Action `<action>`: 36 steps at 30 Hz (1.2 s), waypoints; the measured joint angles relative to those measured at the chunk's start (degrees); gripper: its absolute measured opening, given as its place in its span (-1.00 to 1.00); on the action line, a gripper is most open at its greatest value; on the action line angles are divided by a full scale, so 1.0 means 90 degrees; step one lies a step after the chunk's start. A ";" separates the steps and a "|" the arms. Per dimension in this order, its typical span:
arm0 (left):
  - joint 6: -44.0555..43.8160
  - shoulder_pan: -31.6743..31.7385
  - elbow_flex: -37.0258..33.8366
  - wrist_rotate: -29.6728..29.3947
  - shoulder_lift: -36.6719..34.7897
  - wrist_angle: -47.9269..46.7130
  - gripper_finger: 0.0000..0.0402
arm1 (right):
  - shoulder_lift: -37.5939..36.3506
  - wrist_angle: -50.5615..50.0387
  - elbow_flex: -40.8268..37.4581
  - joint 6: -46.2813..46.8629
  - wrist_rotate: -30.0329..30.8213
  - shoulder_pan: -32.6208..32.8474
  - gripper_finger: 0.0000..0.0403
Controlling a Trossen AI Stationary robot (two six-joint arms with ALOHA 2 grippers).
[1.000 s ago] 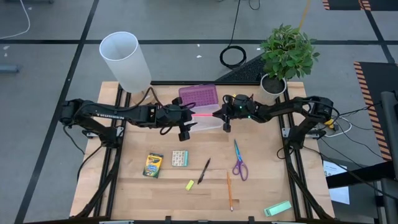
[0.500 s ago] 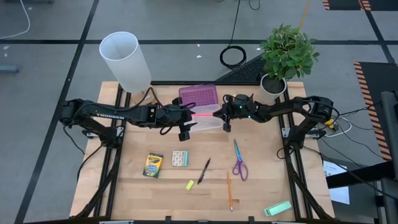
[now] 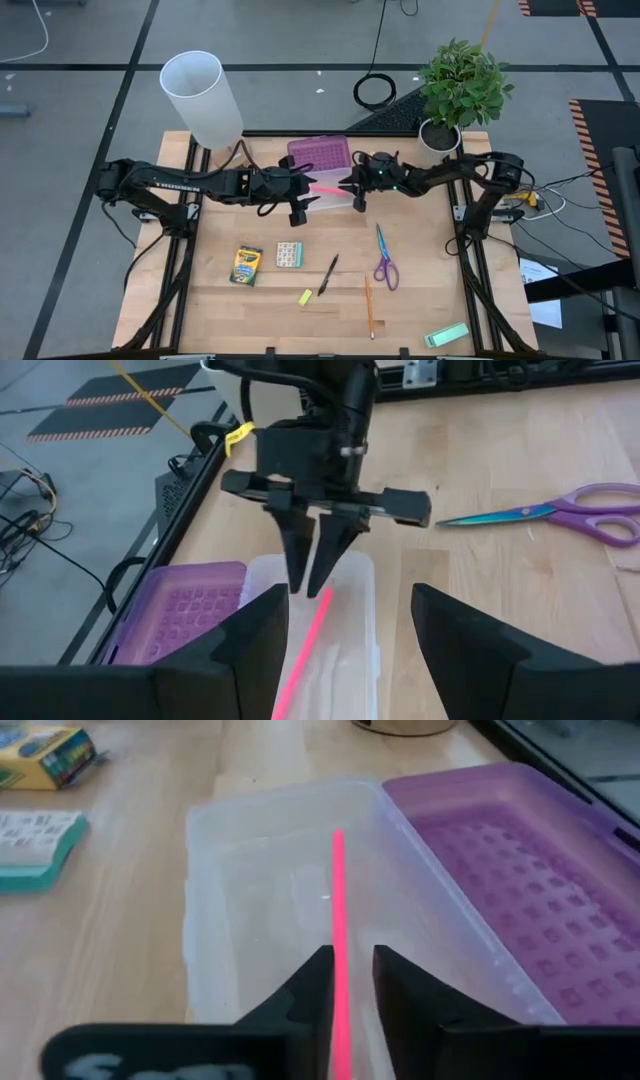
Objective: Pack school essentials
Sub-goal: Put the orange pencil into the purple supply box
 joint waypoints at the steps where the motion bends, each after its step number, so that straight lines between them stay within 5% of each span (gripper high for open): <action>1: 0.0000 0.0000 0.0000 0.0002 0.0000 0.0000 0.08 | 0.0044 -0.0009 0.0029 0.0060 0.0002 0.0000 -0.61; 11: 0.0029 0.0000 0.0000 0.0012 0.0000 0.0000 0.08 | -0.0067 -0.0078 0.0103 0.0194 0.0325 0.0022 -0.29; 20: -0.0054 0.0000 0.0000 0.0391 0.0010 -0.0045 0.08 | -0.2042 -0.2022 0.0098 0.0575 0.0328 0.0511 -0.16; 27: -0.0385 -0.0279 0.0014 0.0543 0.0274 -0.0019 0.08 | -0.3496 -0.4009 -0.0143 0.1564 0.0879 0.2091 -0.16; 36: -0.0883 -0.1245 0.0006 0.0458 0.1050 -0.0199 0.08 | -0.3606 -0.3659 -0.0769 0.3121 0.2682 0.4433 -0.16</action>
